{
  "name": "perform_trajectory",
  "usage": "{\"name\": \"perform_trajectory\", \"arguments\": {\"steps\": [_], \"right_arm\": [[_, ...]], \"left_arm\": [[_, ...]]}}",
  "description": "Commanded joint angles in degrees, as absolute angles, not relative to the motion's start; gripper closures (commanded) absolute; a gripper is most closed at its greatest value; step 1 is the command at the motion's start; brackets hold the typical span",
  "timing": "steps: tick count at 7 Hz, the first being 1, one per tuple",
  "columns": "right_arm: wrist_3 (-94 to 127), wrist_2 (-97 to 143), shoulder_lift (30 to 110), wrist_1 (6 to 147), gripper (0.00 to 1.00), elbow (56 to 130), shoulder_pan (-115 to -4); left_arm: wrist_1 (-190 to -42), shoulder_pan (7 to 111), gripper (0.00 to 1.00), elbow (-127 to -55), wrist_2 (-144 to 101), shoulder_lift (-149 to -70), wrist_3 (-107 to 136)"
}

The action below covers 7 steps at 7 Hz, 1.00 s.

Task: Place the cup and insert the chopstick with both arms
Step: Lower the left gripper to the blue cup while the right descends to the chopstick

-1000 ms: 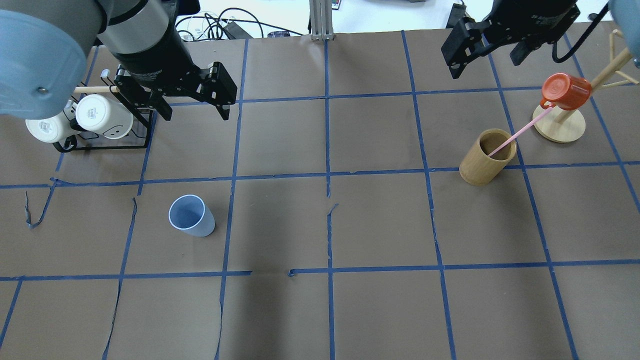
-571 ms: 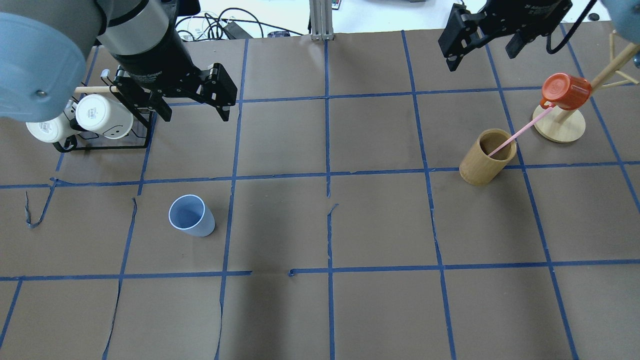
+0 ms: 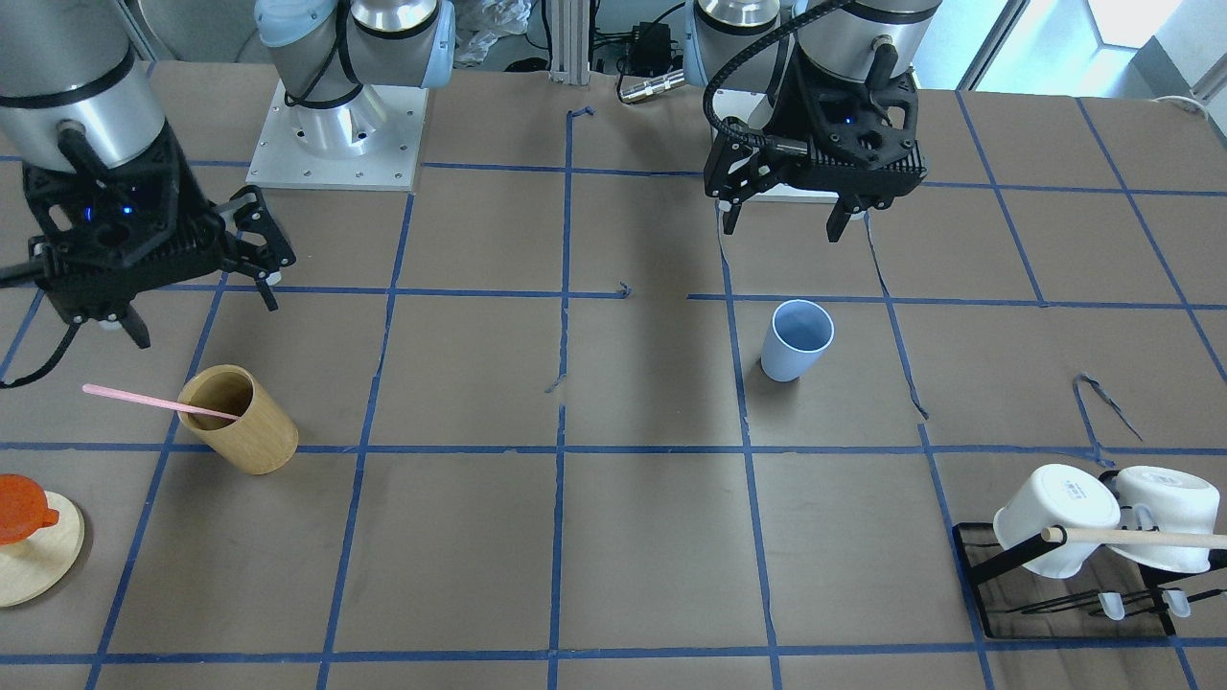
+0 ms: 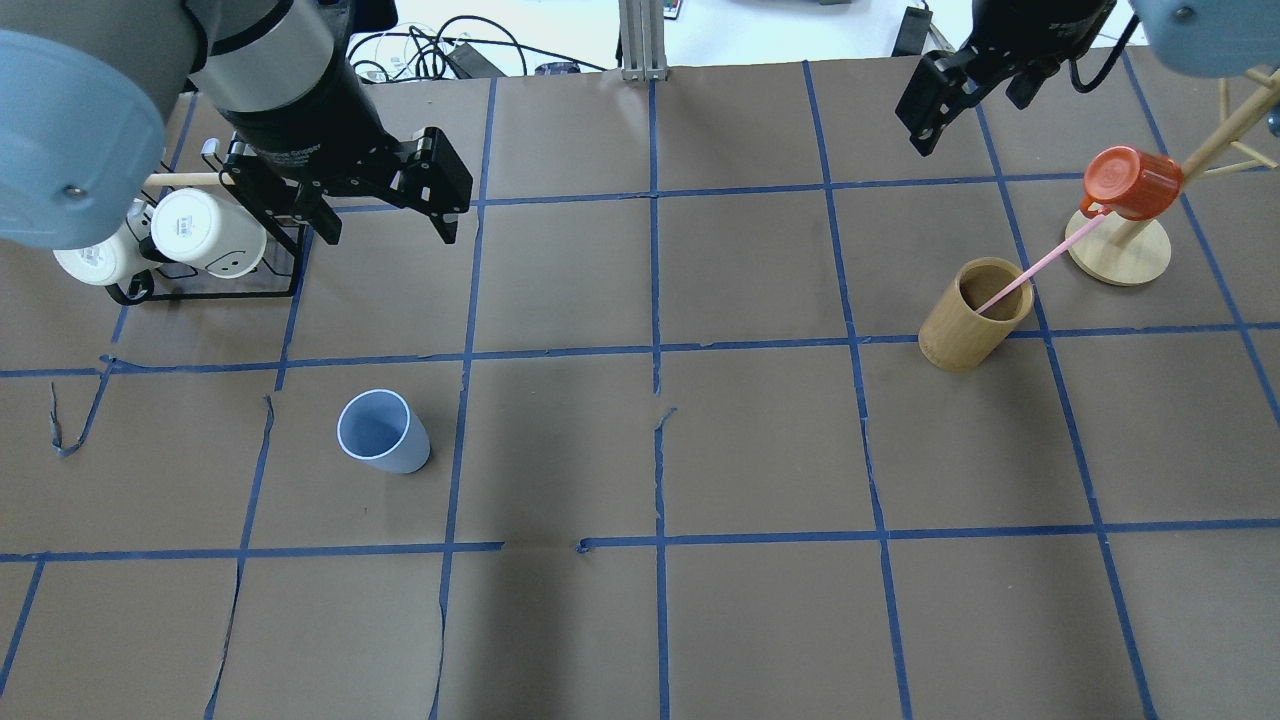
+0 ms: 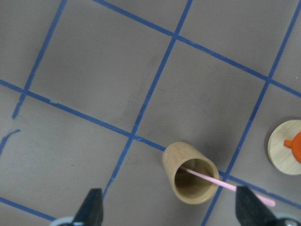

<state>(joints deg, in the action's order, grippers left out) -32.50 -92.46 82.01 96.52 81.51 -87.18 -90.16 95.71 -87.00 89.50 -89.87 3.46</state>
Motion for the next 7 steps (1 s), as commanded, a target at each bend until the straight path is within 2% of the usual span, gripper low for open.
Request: {"name": "perform_trajectory", "arguments": {"steps": [1, 4, 7], "right_arm": [[-55.1, -93.1, 79.5, 98.8, 0.01, 81.7, -82.8], [-85.5, -93.6, 79.2, 98.5, 0.01, 85.4, -77.0], [-112.7, -92.5, 79.2, 100.5, 0.0, 90.9, -73.6]], "left_arm": [[-90.2, 95.8, 0.0, -87.3, 89.7, -89.6, 3.5], [-90.1, 95.2, 0.0, -88.0, 89.2, -91.6, 2.5], [-86.3, 91.4, 0.0, -100.9, 89.7, -92.9, 2.6]]}}
